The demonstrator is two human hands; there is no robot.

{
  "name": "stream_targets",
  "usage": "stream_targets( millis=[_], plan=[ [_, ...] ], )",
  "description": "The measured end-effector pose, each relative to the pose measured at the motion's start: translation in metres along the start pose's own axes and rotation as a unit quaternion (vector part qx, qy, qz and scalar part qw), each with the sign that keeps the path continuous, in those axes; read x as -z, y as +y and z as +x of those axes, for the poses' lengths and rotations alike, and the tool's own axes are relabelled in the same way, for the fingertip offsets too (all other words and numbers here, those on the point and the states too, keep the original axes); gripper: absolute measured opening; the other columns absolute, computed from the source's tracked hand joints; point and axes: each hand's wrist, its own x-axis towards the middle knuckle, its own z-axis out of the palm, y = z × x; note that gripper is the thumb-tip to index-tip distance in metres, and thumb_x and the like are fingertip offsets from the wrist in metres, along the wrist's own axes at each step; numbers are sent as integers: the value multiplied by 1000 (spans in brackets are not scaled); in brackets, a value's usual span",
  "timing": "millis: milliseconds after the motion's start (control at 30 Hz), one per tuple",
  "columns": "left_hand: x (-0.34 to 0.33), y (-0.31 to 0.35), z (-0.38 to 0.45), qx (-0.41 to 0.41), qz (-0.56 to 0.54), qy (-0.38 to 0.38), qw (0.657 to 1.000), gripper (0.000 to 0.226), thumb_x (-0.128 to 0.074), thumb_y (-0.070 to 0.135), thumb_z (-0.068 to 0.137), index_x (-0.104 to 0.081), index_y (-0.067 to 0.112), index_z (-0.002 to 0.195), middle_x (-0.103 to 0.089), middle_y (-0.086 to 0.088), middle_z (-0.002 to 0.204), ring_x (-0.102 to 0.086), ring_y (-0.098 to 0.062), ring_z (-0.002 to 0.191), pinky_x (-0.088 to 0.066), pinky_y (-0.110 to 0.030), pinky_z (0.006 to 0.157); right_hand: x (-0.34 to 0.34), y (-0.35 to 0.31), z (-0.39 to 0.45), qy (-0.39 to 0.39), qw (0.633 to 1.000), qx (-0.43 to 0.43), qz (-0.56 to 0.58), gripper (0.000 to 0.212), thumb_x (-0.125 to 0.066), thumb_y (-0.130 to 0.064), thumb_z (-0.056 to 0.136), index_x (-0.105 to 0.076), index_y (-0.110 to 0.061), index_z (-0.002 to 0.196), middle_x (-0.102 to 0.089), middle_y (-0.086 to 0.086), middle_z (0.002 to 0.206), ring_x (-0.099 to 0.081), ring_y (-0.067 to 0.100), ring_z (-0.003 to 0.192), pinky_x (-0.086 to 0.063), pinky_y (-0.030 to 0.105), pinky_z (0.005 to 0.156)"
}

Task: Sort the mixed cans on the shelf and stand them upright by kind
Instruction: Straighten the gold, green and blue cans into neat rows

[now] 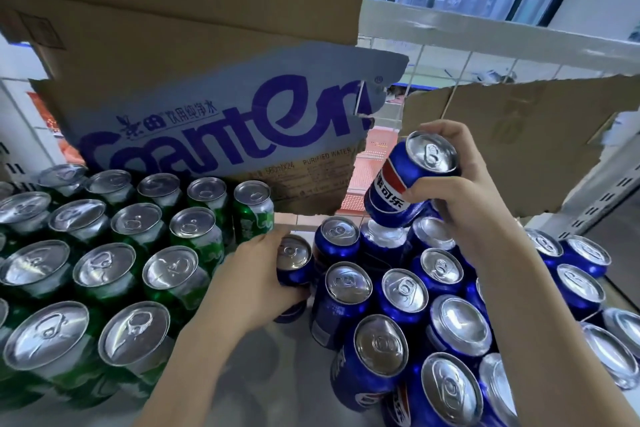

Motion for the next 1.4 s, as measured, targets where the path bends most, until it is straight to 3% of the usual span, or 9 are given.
stream_targets(
  millis=[100, 233, 400, 533, 733, 967, 1100, 1233, 1400],
  plan=[
    [9, 2, 7, -14, 22, 30, 999, 80, -77, 48, 55, -47, 34, 128, -59, 10, 121, -57, -17, 109, -48, -37, 88, 0, 1, 10, -17, 1000, 9, -21, 68, -71, 8, 45, -55, -34, 96, -64, -4, 96, -63, 18, 89, -52, 33, 70],
    [25, 10, 24, -30, 44, 63, 997, 91, -78, 49, 61, -36, 30, 139, -52, 4, 134, -50, -20, 120, -43, -39, 98, -1, 3, 24, -54, 994, 25, -88, 65, -80, -3, 51, -54, -40, 98, -65, -7, 101, -64, 17, 98, -53, 41, 85],
    [43, 23, 61, -63, 49, 71, 994, 81, -78, 46, 65, -42, 23, 134, -55, 1, 126, -52, -19, 113, -44, -35, 97, -6, 13, 47, -111, 969, 37, -218, 66, -82, -4, 57, -50, -28, 110, -61, -4, 108, -61, 16, 100, -51, 44, 89],
    [39, 30, 93, -69, 71, 30, 995, 70, -80, 40, 63, -49, 22, 123, -57, 1, 120, -54, -20, 107, -46, -38, 92, -12, 24, 63, -160, 931, 41, -326, 67, -80, -2, 60, -49, -29, 112, -47, -3, 118, -51, 17, 107, -47, 29, 89],
    [26, 33, 111, -82, 195, -20, 977, 71, -77, 58, 58, -52, 29, 119, -61, 4, 114, -58, -22, 101, -48, -32, 77, -9, 38, 77, -214, 877, 24, -430, 71, -84, -12, 59, -54, -26, 122, -59, -7, 115, -53, 13, 102, -42, 21, 82],
    [20, 28, 131, -76, 142, -121, 980, 41, -76, 50, 67, -63, 20, 92, -63, 4, 89, -60, -16, 84, -49, -29, 68, -9, 62, 82, -263, 845, -24, -465, 71, -81, -10, 59, -53, -29, 122, -56, -2, 116, -54, 19, 104, -47, 36, 90],
    [19, 21, 130, -73, 135, -135, 979, 35, -66, 45, 81, -65, 15, 99, -54, 7, 82, -51, -9, 77, -39, -22, 62, -14, 70, 84, -269, 833, -36, -483, 61, -76, -14, 68, -55, -29, 123, -38, 1, 111, -48, 20, 97, -45, 29, 85],
    [17, 23, 128, -66, 154, -143, 975, 34, -65, 45, 82, -61, 13, 93, -59, -2, 88, -55, -16, 81, -39, -26, 65, -15, 73, 79, -265, 832, -36, -487, 50, -71, -13, 73, -57, -22, 120, -39, -1, 109, -50, 20, 98, -42, 27, 84],
    [15, 26, 125, -45, 189, -126, 973, 28, -68, 37, 79, -54, 15, 88, -59, -4, 94, -57, -19, 85, -40, -27, 64, -20, 75, 67, -222, 854, -50, -467, 35, -72, -38, 77, -59, -24, 107, -37, 0, 110, -49, 17, 96, -38, 23, 84]
  ],
)
